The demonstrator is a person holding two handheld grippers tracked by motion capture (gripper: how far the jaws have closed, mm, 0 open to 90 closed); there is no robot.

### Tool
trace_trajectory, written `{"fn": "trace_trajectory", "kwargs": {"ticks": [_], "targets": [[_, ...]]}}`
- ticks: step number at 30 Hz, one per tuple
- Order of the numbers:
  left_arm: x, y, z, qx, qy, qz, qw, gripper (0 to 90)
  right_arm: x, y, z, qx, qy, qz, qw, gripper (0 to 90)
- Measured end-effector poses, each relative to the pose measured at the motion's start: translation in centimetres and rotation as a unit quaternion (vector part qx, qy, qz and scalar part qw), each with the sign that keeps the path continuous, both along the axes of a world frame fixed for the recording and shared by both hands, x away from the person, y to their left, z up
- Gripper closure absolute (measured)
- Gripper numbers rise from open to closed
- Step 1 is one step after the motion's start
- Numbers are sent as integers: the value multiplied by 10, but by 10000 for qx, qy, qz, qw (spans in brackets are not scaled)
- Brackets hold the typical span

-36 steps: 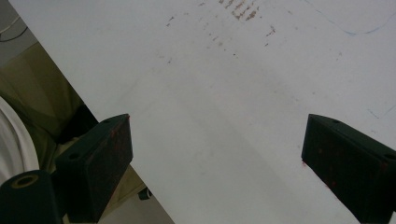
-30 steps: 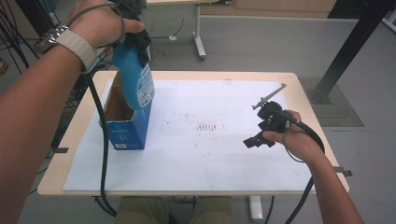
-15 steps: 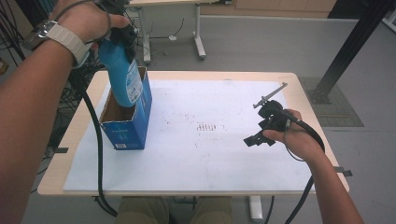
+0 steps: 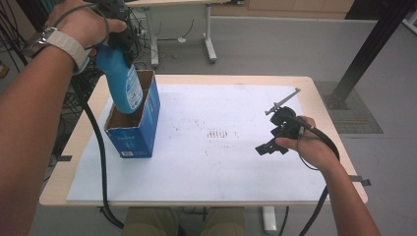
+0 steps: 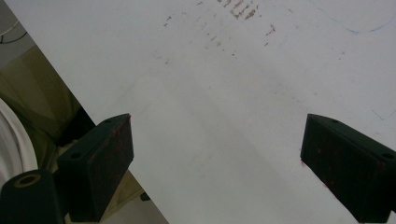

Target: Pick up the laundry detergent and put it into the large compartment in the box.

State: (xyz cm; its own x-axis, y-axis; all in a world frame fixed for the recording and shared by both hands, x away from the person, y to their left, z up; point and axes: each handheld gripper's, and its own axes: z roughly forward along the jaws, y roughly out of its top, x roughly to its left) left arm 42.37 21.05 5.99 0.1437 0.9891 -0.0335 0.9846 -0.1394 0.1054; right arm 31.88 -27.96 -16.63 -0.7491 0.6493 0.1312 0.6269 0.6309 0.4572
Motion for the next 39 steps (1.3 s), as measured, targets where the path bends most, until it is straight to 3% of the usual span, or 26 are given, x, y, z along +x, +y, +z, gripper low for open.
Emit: {"fn": "trace_trajectory", "kwargs": {"ticks": [12, 16, 22, 23, 34, 39], "targets": [[1, 8, -5, -3, -52, 109, 9999, 378, 2, 1, -2, -2, 26, 2, 10000, 93], [0, 11, -10, -16, -170, 172, 9997, 378, 2, 1, -3, -14, 49, -4, 10000, 93], [2, 16, -19, 4, -188, 241, 9995, 379, 3, 0, -3, -16, 65, -25, 10000, 93], [5, 16, -23, 30, -95, 233, 9997, 378, 3, 1, -4, -13, 65, -13, 10000, 93], [14, 19, -45, 36, 22, 240, 9997, 378, 6, 1, -10, -13, 133, -16, 9999, 93], [16, 20, -54, 32, -10, 219, 9998, 378, 7, 1, -11, -17, 169, -29, 9999, 93]]}}
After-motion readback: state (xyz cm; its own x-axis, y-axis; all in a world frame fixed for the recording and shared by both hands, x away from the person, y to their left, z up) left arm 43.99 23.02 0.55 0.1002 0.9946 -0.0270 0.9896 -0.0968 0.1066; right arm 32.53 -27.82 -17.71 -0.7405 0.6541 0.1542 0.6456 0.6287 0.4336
